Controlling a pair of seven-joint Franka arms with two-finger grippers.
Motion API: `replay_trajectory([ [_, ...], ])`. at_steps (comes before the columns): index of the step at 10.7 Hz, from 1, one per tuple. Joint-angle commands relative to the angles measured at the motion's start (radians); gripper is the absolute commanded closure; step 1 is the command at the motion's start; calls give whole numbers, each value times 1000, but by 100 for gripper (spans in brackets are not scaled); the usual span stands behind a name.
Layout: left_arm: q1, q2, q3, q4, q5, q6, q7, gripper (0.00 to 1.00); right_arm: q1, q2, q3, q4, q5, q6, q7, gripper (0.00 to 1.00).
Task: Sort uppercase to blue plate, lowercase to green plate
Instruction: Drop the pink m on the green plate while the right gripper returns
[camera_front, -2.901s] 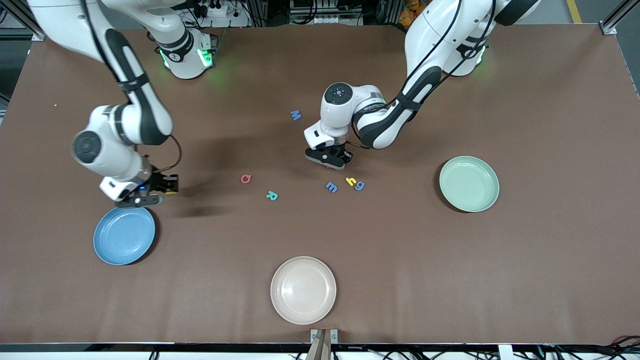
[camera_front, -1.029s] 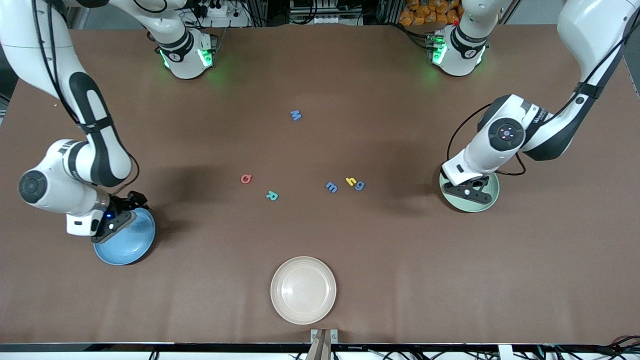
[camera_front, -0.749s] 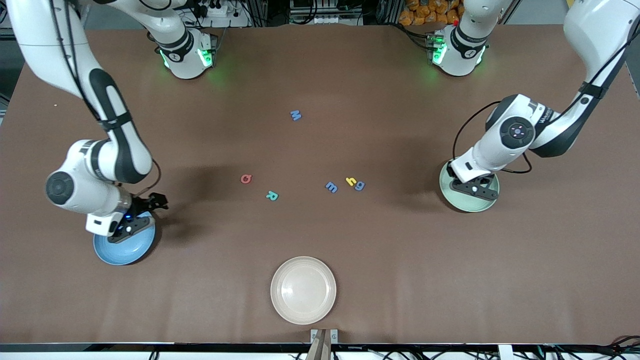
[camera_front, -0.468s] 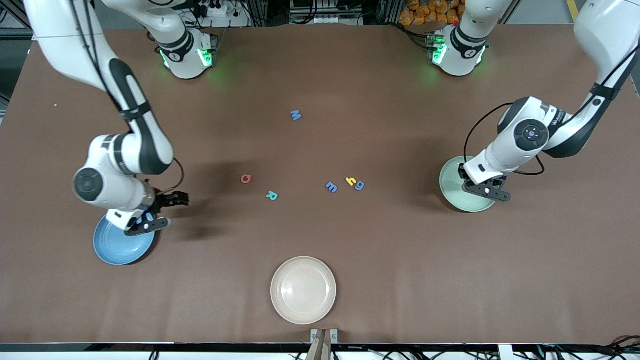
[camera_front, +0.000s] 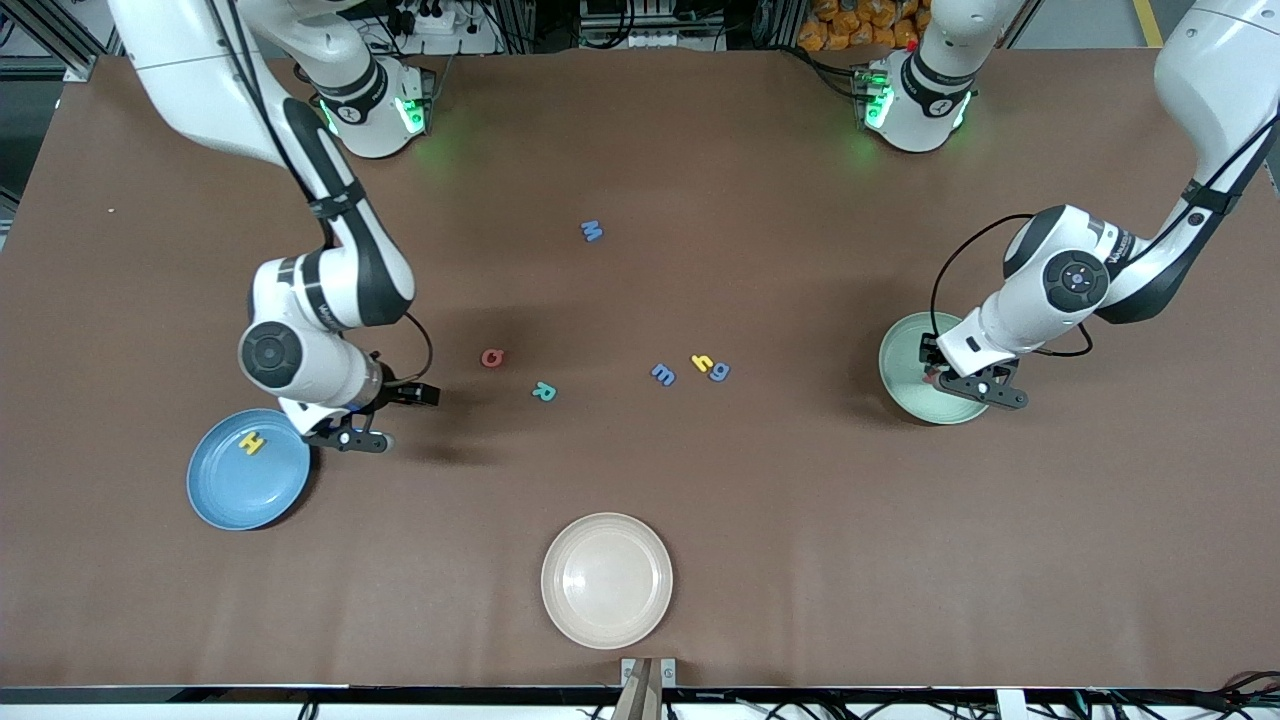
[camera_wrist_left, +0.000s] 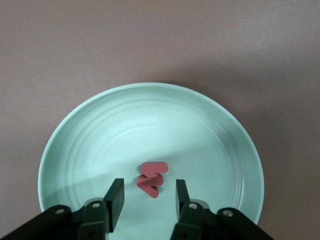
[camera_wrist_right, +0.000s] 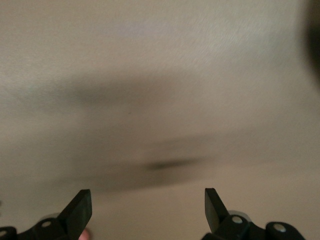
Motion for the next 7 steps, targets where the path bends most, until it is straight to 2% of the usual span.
replay_trajectory([
  [1, -16, -9, -7, 6, 27, 3, -62, 48, 53, -1, -6, -21, 13, 22, 190, 0],
  [3, -40, -20, -25, 22, 14, -13, -139, 48, 112, 19, -6, -38, 13, 77, 334, 0],
  [5, -68, -20, -80, 40, 8, -58, -296, 49, 133, 7, -6, -101, 13, 146, 355, 0],
  [7, -131, -20, -120, 71, 8, -121, -485, 50, 142, -11, -4, -131, 13, 150, 356, 0],
])
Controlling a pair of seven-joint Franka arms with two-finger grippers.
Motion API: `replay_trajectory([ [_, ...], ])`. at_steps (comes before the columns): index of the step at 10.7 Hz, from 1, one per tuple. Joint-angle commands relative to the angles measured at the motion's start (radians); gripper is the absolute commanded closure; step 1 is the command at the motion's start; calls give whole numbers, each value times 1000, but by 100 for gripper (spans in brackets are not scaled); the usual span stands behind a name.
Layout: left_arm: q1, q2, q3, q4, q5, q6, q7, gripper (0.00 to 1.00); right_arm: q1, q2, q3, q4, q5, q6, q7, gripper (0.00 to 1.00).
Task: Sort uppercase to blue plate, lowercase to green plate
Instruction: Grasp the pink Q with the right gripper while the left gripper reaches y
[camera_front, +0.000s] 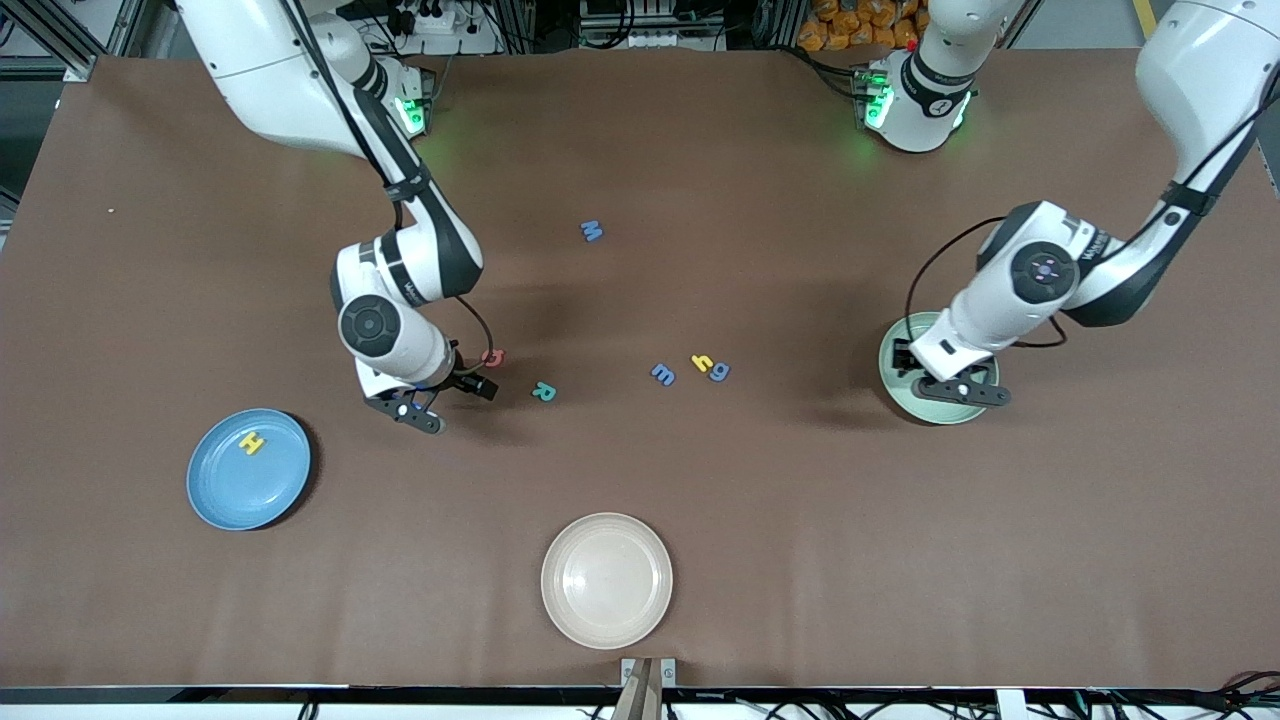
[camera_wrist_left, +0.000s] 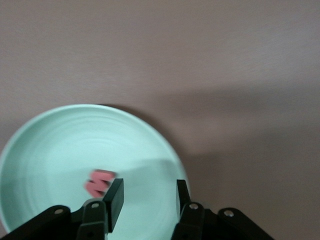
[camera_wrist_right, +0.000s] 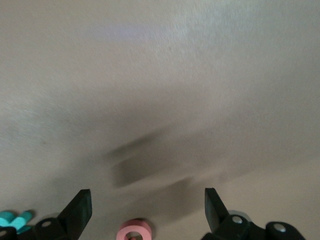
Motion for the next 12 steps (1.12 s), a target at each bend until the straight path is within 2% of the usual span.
replay_trajectory([
  [1, -76, -19, -30, 37, 8, -74, -205, 50, 7, -38, -5, -66, 12, 40, 11, 0],
  [3, -127, -17, -34, 54, 8, -79, -335, 50, 9, -53, 3, -117, 22, 115, 34, 0],
  [5, -155, -7, -34, 80, -6, -79, -432, 50, 45, -59, 15, -118, 92, 118, 125, 0],
  [9, -257, -3, -10, 158, -162, -93, -478, 50, 79, -64, 13, -124, 95, 125, 166, 0],
  [12, -366, 10, 65, 198, -166, -91, -581, 50, 73, -81, 12, -157, 94, 137, 152, 0],
])
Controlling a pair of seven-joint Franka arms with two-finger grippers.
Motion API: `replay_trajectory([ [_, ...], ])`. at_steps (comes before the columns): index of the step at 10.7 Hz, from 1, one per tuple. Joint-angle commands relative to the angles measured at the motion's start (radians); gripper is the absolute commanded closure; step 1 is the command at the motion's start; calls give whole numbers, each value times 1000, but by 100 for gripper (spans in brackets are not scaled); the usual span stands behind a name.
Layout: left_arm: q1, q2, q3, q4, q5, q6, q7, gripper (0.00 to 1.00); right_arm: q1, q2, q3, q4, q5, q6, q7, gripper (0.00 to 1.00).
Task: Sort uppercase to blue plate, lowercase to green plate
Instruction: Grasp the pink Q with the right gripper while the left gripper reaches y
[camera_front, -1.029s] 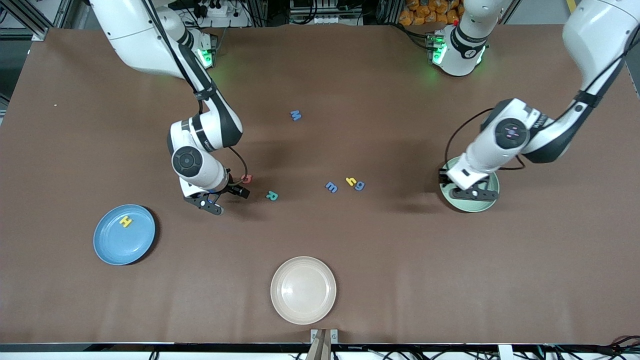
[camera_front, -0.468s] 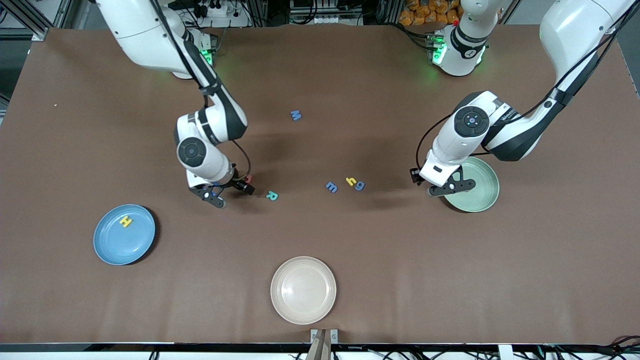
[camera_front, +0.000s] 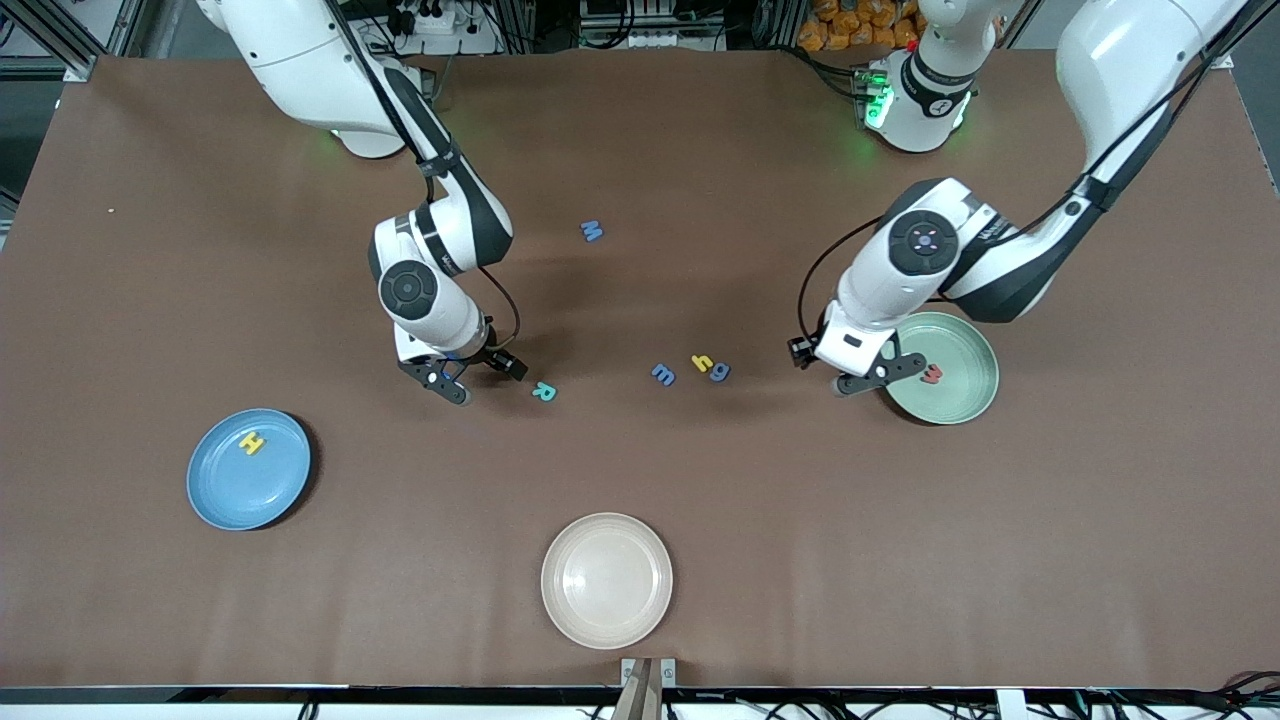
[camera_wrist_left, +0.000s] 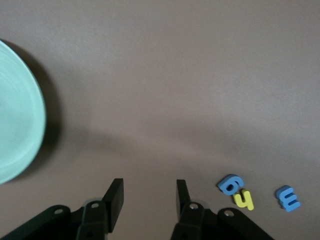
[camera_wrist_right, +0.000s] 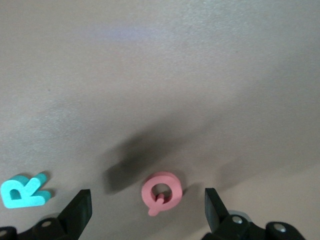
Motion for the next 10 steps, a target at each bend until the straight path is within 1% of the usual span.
replay_trajectory([
  [1, -79, 14, 62, 43, -21, -18, -67, 50, -5, -42, 2, -54, 21, 31, -9, 0],
  [2, -85, 39, 62, 53, -28, -18, -94, 50, -5, -42, 2, -71, 21, 58, -9, 0],
  [4, -137, 83, 67, 93, -30, -18, -152, 50, -2, -34, 4, -91, 21, 105, -9, 0],
  [5, -186, 102, 89, 118, -25, -18, -187, 51, -2, -34, 4, -92, 21, 105, -9, 0],
  [7, -319, 111, 178, 173, -28, -18, -255, 51, -2, -32, 4, -91, 21, 105, -9, 0],
  [8, -375, 113, 218, 194, -32, -18, -275, 51, 0, -32, 4, -91, 21, 105, -9, 18],
  [9, -424, 117, 255, 217, -32, -18, -291, 51, 0, -34, 4, -91, 21, 105, -9, 66],
  [10, -452, 122, 272, 234, -33, -18, -304, 51, 0, -32, 4, -89, 21, 106, -9, 97],
])
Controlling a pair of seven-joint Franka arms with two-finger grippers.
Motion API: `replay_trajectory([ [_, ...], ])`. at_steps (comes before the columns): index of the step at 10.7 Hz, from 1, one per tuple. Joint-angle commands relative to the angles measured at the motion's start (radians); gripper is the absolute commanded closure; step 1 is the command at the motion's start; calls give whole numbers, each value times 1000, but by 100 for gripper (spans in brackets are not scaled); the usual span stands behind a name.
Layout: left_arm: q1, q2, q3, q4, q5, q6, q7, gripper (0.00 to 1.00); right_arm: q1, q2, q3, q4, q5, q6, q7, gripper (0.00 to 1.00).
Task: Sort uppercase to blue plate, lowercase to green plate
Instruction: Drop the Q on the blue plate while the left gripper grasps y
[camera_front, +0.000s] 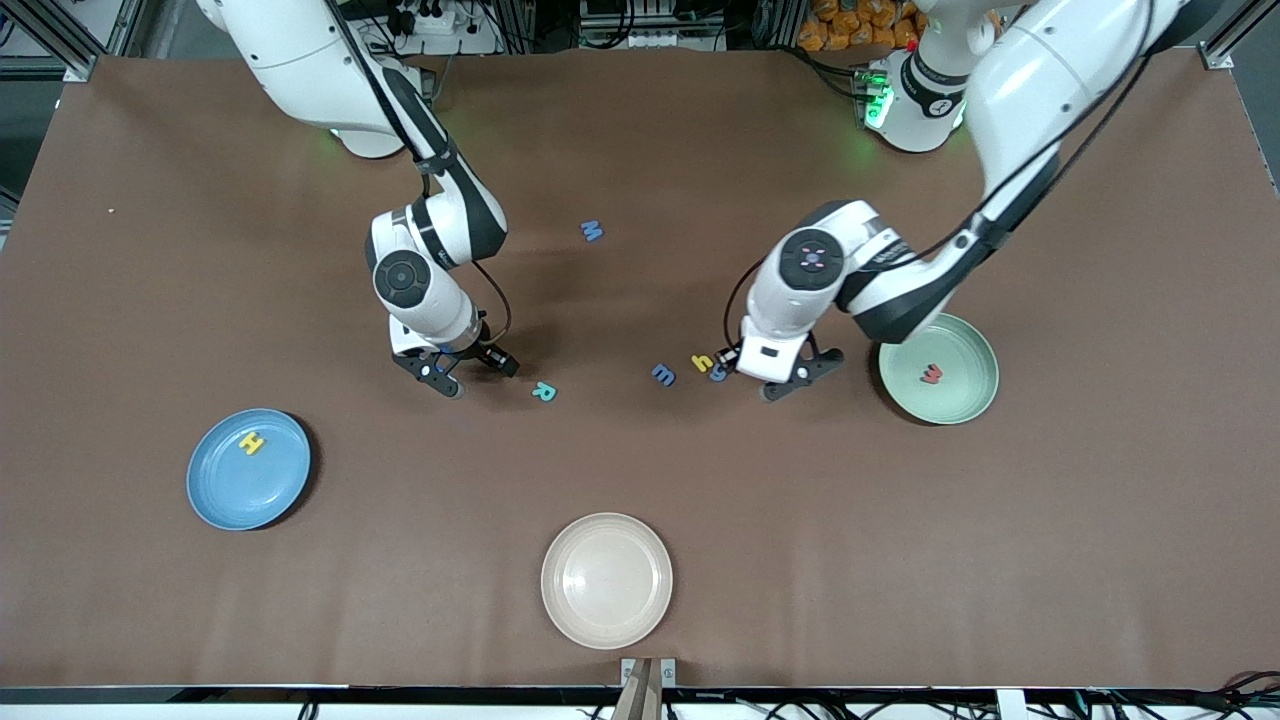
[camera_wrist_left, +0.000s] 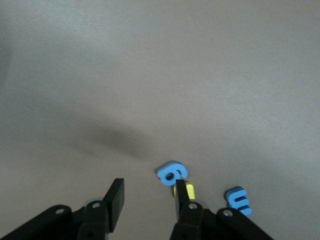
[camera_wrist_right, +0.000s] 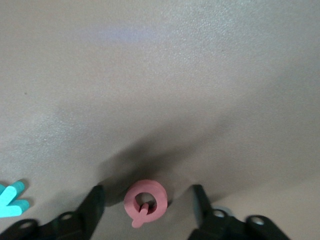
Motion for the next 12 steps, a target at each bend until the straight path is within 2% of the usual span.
replay_trajectory([
  [1, -52, 18, 35, 64, -21, -17, -27, 51, 0, -27, 5, -25, 19, 9, -10, 100],
  [4, -84, 48, 42, 84, -21, -18, -53, 51, -12, -42, 3, -23, 18, -6, -59, 100],
  [7, -175, 80, 110, 121, -22, -11, -108, 51, -101, -80, 0, 9, 18, -60, -194, 100],
  [10, -189, 95, 116, 122, -13, 52, -143, 51, -210, -80, -1, 144, 15, -280, -362, 100],
  [12, -201, 106, 121, 122, -10, 65, -148, 52, -305, -70, -1, 217, 13, -395, -555, 100],
])
